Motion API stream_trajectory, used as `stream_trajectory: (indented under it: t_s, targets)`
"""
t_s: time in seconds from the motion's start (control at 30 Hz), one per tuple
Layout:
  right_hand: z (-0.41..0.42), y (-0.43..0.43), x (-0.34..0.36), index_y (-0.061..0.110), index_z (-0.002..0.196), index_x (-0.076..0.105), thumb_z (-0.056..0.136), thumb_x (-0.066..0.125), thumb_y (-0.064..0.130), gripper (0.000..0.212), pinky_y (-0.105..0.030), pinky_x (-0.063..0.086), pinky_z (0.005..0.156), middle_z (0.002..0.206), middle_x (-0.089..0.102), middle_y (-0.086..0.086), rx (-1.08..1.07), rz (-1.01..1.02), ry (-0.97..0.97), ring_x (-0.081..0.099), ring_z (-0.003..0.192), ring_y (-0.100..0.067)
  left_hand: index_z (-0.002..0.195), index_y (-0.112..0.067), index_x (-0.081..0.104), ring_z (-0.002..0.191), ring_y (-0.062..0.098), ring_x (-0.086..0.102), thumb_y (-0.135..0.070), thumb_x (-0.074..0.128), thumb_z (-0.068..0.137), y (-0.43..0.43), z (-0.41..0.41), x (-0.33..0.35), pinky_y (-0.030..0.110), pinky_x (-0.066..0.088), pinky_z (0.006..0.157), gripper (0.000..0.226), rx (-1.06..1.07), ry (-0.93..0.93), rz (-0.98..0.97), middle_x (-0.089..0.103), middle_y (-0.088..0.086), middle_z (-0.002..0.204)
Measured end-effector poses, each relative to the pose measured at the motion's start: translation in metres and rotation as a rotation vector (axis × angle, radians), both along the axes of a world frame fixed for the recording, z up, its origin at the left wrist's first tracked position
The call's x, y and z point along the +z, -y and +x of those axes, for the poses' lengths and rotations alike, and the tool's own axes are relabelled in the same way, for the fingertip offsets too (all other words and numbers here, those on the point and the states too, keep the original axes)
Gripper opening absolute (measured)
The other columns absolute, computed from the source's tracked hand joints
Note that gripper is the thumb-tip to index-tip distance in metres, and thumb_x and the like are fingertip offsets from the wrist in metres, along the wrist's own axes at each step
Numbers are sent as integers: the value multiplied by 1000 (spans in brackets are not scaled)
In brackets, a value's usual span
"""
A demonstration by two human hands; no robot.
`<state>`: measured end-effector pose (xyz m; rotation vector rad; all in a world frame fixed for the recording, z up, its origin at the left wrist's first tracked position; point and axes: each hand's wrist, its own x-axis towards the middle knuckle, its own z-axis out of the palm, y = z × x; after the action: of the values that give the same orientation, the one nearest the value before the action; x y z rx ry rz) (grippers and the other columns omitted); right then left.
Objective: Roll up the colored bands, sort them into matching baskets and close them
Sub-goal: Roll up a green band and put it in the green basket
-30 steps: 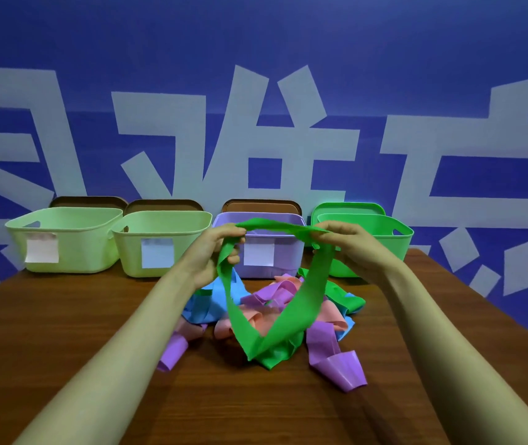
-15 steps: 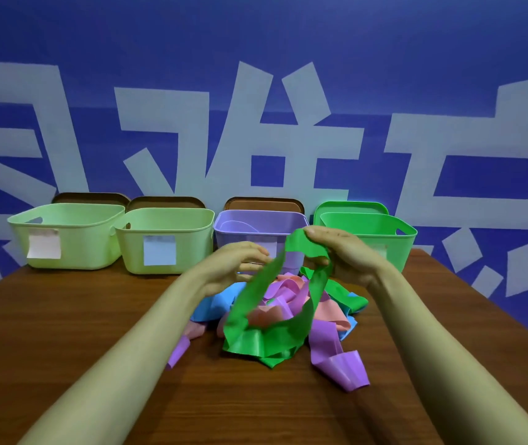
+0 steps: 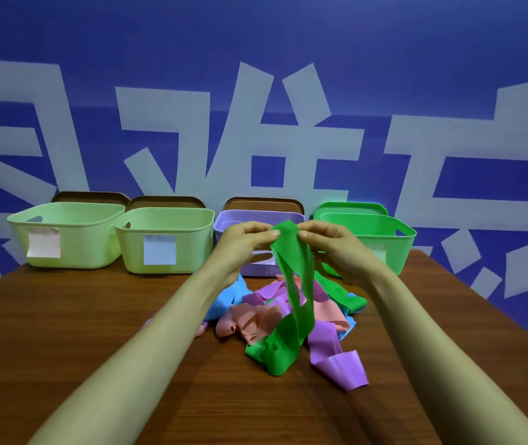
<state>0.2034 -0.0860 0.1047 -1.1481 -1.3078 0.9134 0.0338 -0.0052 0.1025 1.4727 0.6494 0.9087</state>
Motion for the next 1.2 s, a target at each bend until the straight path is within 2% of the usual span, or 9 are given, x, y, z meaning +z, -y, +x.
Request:
stream_trajectory:
  t_s: [0.17,0.23,0.37,0.57,0.73,0.87,0.97,1.03,1.2]
  targets:
    - [-2,1,2,12,106,64,90,64,25,21,-34,54,79,89,66,3,-157,48,219,63,80,-11,94,-12,66,78,6,65,-6,66,86,2,0,4,19,52,72,10,11,6,124,67,-3,85]
    - [-6,2,6,13,113,63,90,63,25,26,-27,53,76,97,65,3,-205,120,247,63,85,-10,98,-9,65,76,3,67,-2,66,85,5,0,7,15,53,70,15,-13,28,179,68,-2,86]
    - [-13,5,20,14,94,69,90,64,17,7,-15,48,65,83,69,3,-214,226,306,60,71,-1,105,-9,60,71,3,68,1,70,81,11,-1,17,16,54,70,28,25,122,279,68,3,82]
    - [-20,2,63,12,88,66,91,63,15,6,-17,49,64,80,67,-3,-233,329,371,60,69,-9,107,-16,53,80,10,68,-7,68,84,13,2,33,23,55,74,28,45,292,267,69,4,93]
    - [-23,-13,92,18,81,63,93,60,16,12,-25,53,65,79,64,-2,-301,374,279,61,72,-11,117,2,59,80,12,69,-9,57,93,4,12,3,24,56,74,27,-146,-48,229,71,0,88]
    - [-21,-15,99,16,81,60,94,58,12,13,-21,53,63,79,63,-2,-275,329,276,59,70,-10,113,-17,62,107,23,64,-16,61,92,-5,6,-35,40,51,96,22,-247,-234,181,69,6,111]
    - [-21,-9,92,10,90,67,91,62,15,7,-22,52,70,84,67,-4,-195,250,388,63,77,-13,118,-15,60,99,14,66,-29,68,84,3,6,-15,22,53,80,38,-171,-30,184,69,1,109]
    - [-23,-4,90,1,98,68,90,63,13,15,-16,49,66,84,68,-3,-153,233,415,64,73,-3,113,-17,62,100,18,67,-35,62,82,7,7,10,28,54,86,36,-139,125,180,71,1,106]
    - [-27,7,90,-5,104,66,90,61,8,19,-8,47,62,84,67,-3,-82,237,405,64,70,6,93,-16,67,76,11,68,-19,53,96,11,7,32,23,55,72,15,-152,94,288,73,-3,80]
